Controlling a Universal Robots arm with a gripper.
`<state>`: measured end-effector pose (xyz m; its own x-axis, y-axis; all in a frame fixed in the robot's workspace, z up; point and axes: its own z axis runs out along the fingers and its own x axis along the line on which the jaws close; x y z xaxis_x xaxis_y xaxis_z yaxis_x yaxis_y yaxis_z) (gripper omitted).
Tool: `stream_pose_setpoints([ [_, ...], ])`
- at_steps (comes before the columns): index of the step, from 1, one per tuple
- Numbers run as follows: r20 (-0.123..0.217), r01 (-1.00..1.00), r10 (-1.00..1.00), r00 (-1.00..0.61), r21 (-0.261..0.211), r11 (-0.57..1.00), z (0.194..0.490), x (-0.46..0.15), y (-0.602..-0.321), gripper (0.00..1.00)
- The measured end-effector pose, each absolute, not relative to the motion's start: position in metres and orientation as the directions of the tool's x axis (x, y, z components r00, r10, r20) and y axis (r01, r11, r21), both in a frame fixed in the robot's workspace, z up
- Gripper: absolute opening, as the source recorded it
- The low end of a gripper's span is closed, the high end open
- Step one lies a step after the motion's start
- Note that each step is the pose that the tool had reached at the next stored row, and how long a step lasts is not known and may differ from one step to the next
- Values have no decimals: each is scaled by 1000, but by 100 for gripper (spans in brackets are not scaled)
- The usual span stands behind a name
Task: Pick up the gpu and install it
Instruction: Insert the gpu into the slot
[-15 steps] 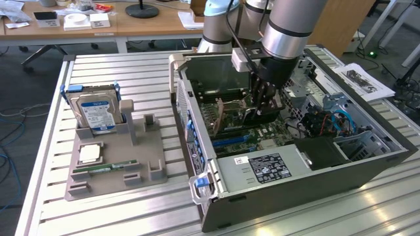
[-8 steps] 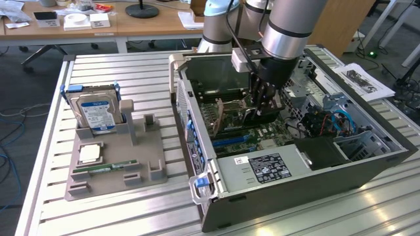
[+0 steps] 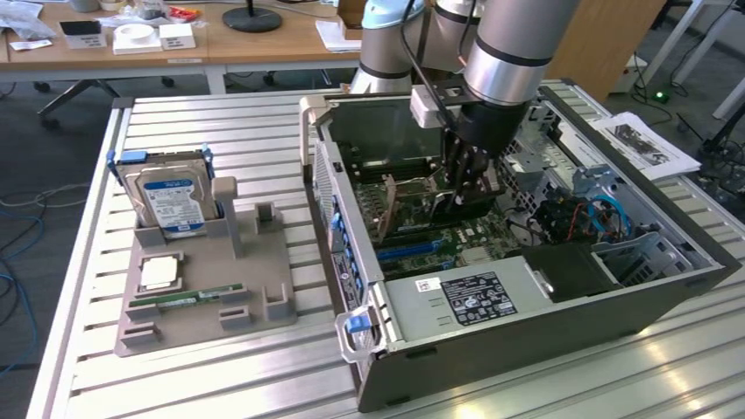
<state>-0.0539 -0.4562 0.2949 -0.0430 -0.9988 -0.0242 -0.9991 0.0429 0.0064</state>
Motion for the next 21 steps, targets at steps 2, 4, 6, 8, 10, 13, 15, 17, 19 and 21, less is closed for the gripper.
stream_pose_setpoints([
  [2,-24,-999,-999,-43,6,43,295,-54,-456,27],
  [4,-24,-999,-999,-43,6,43,295,-54,-456,27],
  [6,-24,-999,-999,-43,6,43,295,-54,-455,27],
  [8,-24,-999,-999,-43,6,43,295,-54,-455,27],
  [10,-24,-999,-999,-43,6,43,295,-54,-455,27],
  [13,-24,-999,-999,-43,6,43,295,-54,-455,27],
  [15,-25,-999,-999,-43,6,43,294,-54,-455,27],
  [17,-24,-999,-999,-43,6,43,293,-54,-455,27],
  [19,-24,-999,-999,-43,6,43,292,-54,-455,27],
  [21,-24,-999,-999,-43,6,43,291,-55,-455,27],
])
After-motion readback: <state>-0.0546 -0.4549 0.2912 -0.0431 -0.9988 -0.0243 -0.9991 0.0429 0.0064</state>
